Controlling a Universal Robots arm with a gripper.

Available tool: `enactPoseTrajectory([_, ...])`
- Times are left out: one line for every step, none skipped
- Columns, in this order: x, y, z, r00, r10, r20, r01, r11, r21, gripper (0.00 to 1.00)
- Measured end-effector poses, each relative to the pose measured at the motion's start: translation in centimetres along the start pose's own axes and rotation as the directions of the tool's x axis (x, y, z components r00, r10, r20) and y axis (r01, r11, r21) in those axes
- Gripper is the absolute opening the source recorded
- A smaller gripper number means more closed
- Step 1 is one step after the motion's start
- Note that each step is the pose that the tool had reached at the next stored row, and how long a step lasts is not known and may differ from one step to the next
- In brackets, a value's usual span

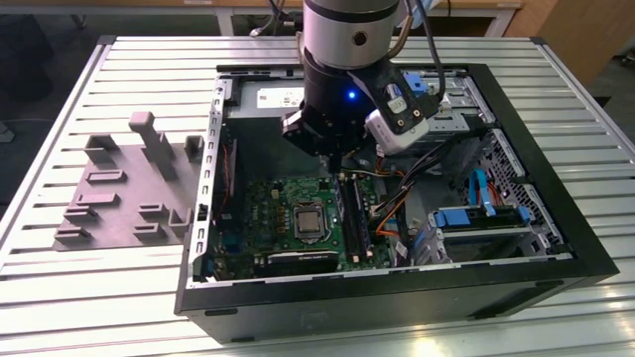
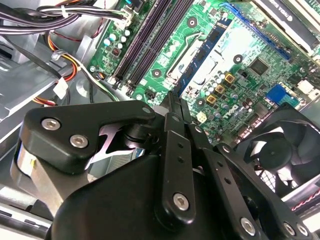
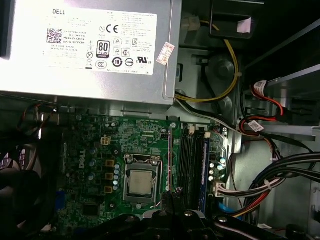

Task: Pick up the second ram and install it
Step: 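Insert the second ram into the second slot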

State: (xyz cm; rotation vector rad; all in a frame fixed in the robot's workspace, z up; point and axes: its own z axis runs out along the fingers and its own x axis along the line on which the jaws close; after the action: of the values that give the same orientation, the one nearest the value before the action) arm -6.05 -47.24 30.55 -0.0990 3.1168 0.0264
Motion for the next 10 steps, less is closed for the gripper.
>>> enactPoseTrajectory([0.0, 0.0, 0.02, 1.0, 0.0, 0.0, 0.0, 1.0, 0.0, 0.11])
enactPoseTrajectory([0.0, 0.0, 0.05, 1.0, 0.0, 0.0, 0.0, 1.0, -0.0001, 0.11])
enactPoseTrajectory([0.0, 0.0, 0.07, 1.0, 0.0, 0.0001, 0.0, 1.0, -0.0001, 0.11])
enactPoseTrajectory([0.0, 0.0, 0.1, 1.0, 0.0, 0.0, 0.0, 1.0, -0.0001, 0.11])
enactPoseTrajectory([0.0, 0.0, 0.13, 1.0, 0.0, 0.0001, 0.0, 1.0, -0.0001, 0.11])
enactPoseTrajectory([0.0, 0.0, 0.16, 1.0, 0.0, 0.0001, 0.0, 1.0, -0.0001, 0.11])
enactPoseTrajectory([0.0, 0.0, 0.19, 1.0, 0.0, 0.0001, 0.0, 1.0, -0.0001, 0.11])
enactPoseTrajectory([0.0, 0.0, 0.22, 1.0, 0.0, 0.0, 0.0, 1.0, -0.0001, 0.11])
enactPoseTrajectory([0.01, 0.0, 0.25, 1.0, 0.0, 0.0, 0.0, 1.0, 0.0, 0.11])
enactPoseTrajectory([0.01, -0.01, 0.26, 1.0, 0.0, 0.0, 0.0, 1.0, 0.0, 0.11])
